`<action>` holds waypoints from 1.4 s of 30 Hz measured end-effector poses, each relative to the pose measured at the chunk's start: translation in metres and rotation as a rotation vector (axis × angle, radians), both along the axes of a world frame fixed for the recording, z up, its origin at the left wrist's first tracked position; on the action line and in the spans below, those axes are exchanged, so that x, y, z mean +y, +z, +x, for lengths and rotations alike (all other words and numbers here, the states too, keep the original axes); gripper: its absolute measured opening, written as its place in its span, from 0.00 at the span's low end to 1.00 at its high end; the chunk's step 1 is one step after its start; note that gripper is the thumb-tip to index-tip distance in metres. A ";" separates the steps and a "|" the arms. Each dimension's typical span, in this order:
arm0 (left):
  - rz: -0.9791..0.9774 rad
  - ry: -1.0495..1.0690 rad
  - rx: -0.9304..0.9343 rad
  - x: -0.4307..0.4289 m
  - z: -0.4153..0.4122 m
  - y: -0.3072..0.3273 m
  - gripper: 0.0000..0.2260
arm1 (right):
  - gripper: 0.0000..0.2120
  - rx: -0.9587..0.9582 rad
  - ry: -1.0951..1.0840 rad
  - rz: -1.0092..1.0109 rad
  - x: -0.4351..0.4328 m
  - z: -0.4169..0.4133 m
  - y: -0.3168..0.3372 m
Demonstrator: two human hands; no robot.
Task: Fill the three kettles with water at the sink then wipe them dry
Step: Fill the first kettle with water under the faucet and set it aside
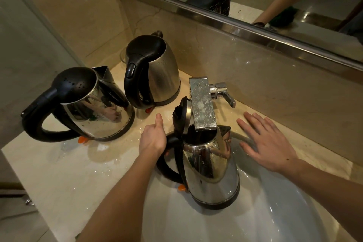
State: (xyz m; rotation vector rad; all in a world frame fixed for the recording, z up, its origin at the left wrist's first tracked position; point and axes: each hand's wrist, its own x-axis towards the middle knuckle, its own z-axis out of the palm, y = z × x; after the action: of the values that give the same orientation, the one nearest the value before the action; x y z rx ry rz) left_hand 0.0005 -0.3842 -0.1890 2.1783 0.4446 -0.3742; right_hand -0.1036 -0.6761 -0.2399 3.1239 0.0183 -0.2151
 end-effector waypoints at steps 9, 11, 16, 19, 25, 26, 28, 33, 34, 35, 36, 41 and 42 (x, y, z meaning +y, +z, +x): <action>-0.013 0.013 0.000 0.003 0.005 -0.011 0.26 | 0.32 -0.005 0.001 0.015 0.000 0.000 0.000; 0.003 0.005 -0.007 0.003 0.004 -0.010 0.26 | 0.32 -0.003 0.003 0.015 0.000 0.000 0.000; -0.002 0.012 0.014 0.002 0.005 -0.011 0.26 | 0.32 0.003 0.002 0.005 -0.001 0.000 -0.001; -0.008 0.008 0.009 0.003 0.005 -0.010 0.26 | 0.32 0.004 0.001 0.012 0.000 0.000 0.000; -0.025 0.005 0.008 0.003 0.005 -0.012 0.26 | 0.32 -0.001 0.004 0.010 -0.001 0.000 -0.001; -0.027 0.004 0.006 0.003 0.005 -0.012 0.27 | 0.32 -0.002 0.005 0.011 -0.001 0.000 -0.001; -0.031 0.004 -0.001 0.003 0.006 -0.012 0.26 | 0.32 -0.001 0.006 0.013 -0.001 0.000 -0.001; -0.008 -0.003 -0.013 0.003 0.006 -0.015 0.24 | 0.32 0.001 0.007 0.010 -0.001 0.000 -0.001; -0.008 -0.002 -0.013 0.003 0.006 -0.015 0.24 | 0.32 0.001 0.006 0.010 -0.001 0.001 -0.001; -0.007 0.001 -0.011 0.004 0.006 -0.015 0.24 | 0.32 0.002 0.006 0.011 -0.001 0.001 -0.001; -0.007 0.000 -0.008 0.004 0.006 -0.016 0.24 | 0.32 0.003 0.006 0.011 -0.001 0.000 -0.001; -0.003 -0.002 -0.011 0.003 0.006 -0.018 0.26 | 0.32 0.001 0.006 0.013 -0.001 0.000 0.000; 0.000 -0.001 -0.010 0.003 0.006 -0.018 0.26 | 0.32 -0.002 0.006 0.013 0.000 0.000 0.000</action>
State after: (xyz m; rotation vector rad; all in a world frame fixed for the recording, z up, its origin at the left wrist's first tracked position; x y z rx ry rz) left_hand 0.0069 -0.3811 -0.2071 2.1796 0.4384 -0.3637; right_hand -0.1037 -0.6765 -0.2400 3.1371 0.0286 -0.2132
